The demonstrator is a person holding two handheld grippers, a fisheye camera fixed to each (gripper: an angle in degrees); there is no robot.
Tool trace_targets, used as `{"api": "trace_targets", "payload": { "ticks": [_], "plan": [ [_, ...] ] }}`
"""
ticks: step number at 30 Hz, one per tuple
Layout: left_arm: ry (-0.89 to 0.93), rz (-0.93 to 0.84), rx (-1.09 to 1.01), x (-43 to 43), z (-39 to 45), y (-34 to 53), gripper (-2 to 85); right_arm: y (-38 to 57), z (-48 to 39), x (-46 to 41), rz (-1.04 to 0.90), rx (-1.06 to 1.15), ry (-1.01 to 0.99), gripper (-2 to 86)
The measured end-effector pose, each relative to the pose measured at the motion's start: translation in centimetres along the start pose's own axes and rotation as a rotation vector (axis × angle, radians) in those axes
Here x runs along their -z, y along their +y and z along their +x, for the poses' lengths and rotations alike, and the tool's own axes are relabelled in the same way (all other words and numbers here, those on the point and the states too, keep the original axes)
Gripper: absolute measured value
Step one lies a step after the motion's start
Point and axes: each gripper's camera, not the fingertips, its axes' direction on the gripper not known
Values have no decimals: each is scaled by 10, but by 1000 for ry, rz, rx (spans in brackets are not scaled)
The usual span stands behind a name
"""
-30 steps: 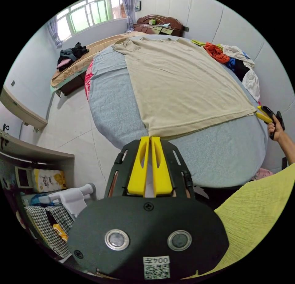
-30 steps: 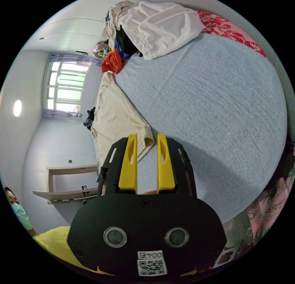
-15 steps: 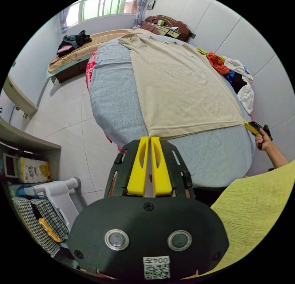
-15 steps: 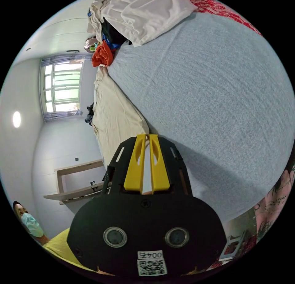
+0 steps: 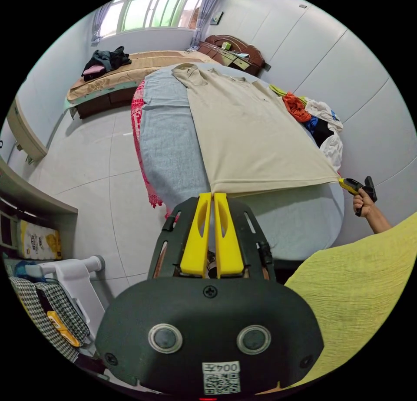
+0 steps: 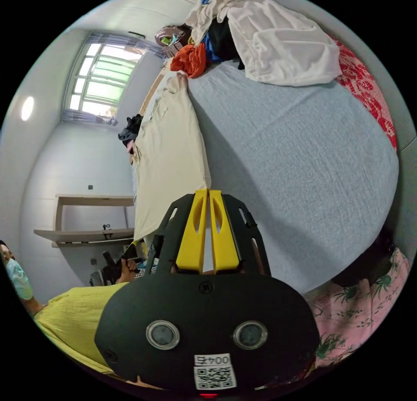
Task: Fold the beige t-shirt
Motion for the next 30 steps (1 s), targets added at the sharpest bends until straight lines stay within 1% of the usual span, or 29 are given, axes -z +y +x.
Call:
{"api": "trace_targets", "payload": {
  "ticks": [8,14,18,21,24,26,27,29,30],
  "plan": [
    [-58,-45,-60,8,2,16,13,30,-17,-24,-36,-12,44,-7],
    [-61,-95,-61,10,4,38,14,63,-27,-43,-57,-25,92,-7],
    [-61,-124,-41,-5,5,44,12,69,-28,-72,-76,-28,141,-6],
    [-73,-145,2,-23,4,36,11,61,-29,-113,-137,-33,203,-5],
    [-86,-161,10,-39,6,27,10,55,-35,-128,-133,-52,170,-1],
    [-75,-171,17,-47,6,24,10,53,-40,-141,-182,-87,171,6],
    [-64,-177,25,-51,5,22,11,52,-43,-143,-195,-93,186,9],
    [-43,-202,46,-59,0,20,11,51,-59,-145,-200,-98,302,35],
    [-38,-228,72,-63,-6,20,11,50,-65,-145,-196,-95,324,40]
  ]
}}
